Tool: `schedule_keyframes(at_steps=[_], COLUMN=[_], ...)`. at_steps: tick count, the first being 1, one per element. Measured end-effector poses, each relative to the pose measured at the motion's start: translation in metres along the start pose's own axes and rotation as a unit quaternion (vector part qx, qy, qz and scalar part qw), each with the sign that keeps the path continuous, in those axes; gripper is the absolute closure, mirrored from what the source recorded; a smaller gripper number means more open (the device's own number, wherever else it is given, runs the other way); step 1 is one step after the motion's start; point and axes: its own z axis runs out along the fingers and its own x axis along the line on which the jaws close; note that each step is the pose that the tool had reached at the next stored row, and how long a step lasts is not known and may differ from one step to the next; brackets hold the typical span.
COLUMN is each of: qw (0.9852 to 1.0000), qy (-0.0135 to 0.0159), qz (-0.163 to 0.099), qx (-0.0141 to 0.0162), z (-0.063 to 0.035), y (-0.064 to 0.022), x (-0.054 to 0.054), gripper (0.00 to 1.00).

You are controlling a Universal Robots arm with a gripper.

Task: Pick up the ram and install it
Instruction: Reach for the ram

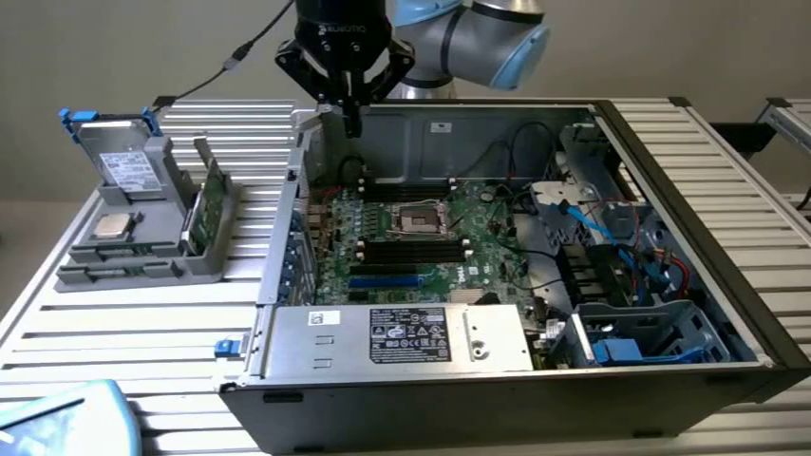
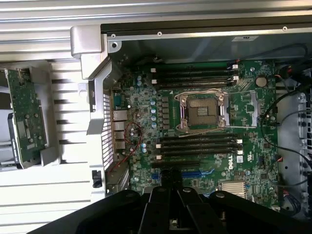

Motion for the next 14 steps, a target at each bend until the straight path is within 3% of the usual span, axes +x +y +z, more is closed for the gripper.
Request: schedule_keyframes(at_steps=[7, 14], qw=[1.0, 1.0], qy=[0.0039, 0.0043], qz=[0.0, 0.0], qx=[0.0, -0.0006], z=[0.0005, 0.0027], y=[0.0003, -0.0008], x=[0.032, 0.063], gripper=[0.89, 0.89])
